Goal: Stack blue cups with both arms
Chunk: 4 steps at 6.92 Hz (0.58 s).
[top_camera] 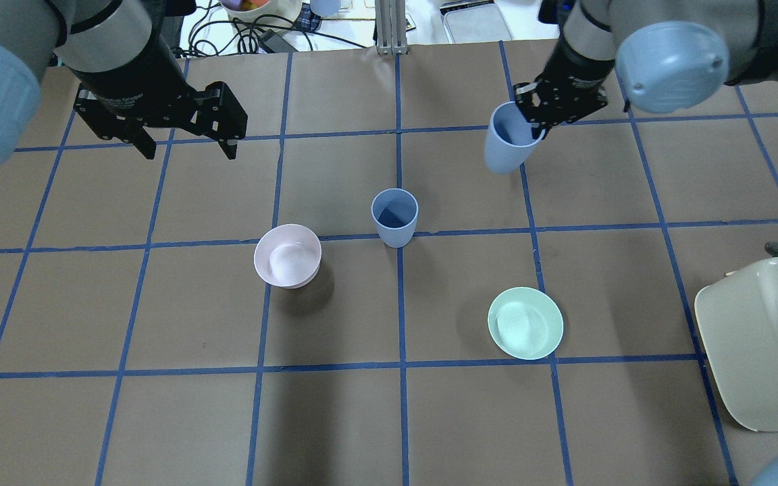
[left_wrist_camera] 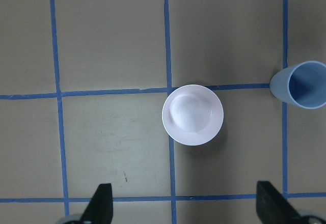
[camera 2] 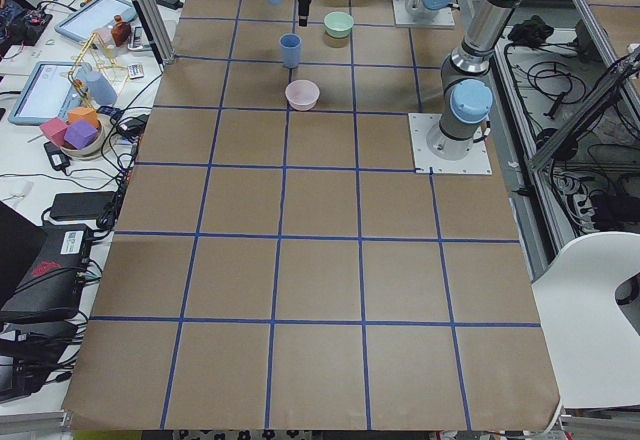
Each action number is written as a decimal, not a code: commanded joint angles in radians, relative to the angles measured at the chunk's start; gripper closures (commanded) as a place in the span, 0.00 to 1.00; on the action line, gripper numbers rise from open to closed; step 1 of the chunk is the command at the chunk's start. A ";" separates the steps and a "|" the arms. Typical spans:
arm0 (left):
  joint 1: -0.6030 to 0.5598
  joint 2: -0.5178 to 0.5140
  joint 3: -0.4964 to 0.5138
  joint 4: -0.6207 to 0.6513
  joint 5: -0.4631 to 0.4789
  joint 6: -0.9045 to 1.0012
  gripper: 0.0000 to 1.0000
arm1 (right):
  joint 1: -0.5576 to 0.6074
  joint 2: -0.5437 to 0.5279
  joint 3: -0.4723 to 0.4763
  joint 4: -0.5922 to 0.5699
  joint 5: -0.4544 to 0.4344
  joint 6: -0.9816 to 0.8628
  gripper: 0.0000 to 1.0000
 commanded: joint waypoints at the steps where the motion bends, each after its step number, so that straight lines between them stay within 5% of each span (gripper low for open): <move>1: 0.000 0.000 0.000 0.000 0.000 0.000 0.00 | 0.207 -0.006 0.005 -0.012 -0.017 0.208 1.00; 4: 0.000 0.000 0.000 0.000 0.000 -0.001 0.00 | 0.244 0.019 0.008 -0.032 -0.017 0.269 1.00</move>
